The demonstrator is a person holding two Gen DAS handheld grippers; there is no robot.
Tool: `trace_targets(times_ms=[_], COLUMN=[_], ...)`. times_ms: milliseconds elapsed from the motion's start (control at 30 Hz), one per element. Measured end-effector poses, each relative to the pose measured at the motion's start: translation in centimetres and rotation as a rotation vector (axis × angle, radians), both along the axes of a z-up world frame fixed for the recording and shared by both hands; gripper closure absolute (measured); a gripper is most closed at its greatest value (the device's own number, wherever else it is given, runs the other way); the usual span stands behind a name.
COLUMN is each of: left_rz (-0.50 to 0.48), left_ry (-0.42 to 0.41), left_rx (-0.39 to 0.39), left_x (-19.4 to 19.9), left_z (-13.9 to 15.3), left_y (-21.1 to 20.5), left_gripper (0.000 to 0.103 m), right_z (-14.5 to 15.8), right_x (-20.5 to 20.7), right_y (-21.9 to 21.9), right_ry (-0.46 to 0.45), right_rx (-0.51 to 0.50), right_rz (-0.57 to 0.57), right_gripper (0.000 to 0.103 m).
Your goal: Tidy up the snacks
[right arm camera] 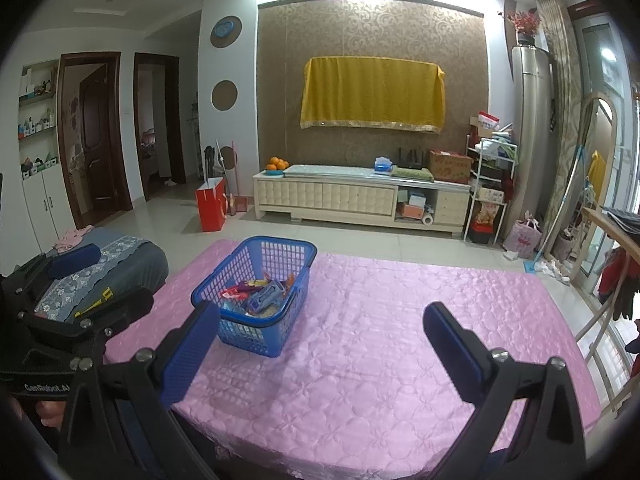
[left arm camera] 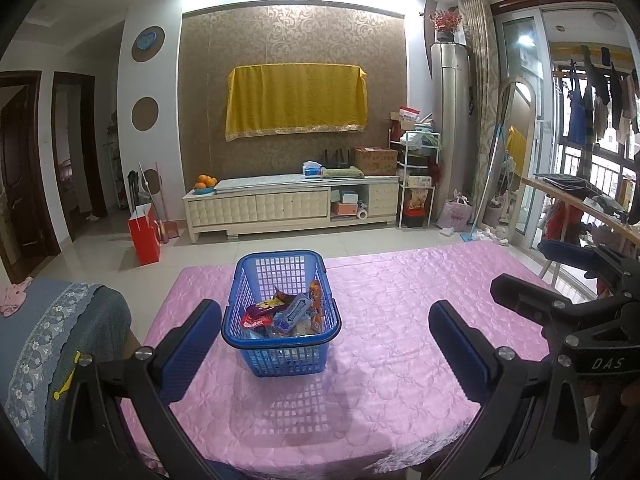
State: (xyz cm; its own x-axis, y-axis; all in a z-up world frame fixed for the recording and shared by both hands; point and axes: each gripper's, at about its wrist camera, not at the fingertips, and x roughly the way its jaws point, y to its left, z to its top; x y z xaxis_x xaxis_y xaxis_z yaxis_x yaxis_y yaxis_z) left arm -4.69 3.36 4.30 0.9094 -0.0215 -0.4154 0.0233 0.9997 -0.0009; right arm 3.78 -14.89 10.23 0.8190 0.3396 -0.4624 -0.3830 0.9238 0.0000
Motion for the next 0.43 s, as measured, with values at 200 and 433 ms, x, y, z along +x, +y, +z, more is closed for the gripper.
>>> trace_targets(times_ms=[200,433], left_rz=[-0.001,0.004], left_ry=[0.0,0.001], left_rx=[0.001,-0.001], left_x=[0.0,0.1], left_z=[-0.01,-0.05], left_y=[0.05,0.15], left_gripper=[0.0,0.0], right_z=[-0.02,-0.12], right_x=[-0.07,-0.19], right_y=[0.02,0.08], right_ry=[0.001,0.007], right_rx=[0.0,0.004], right_rz=[0.0,0.005], right_gripper=[0.0,0.0])
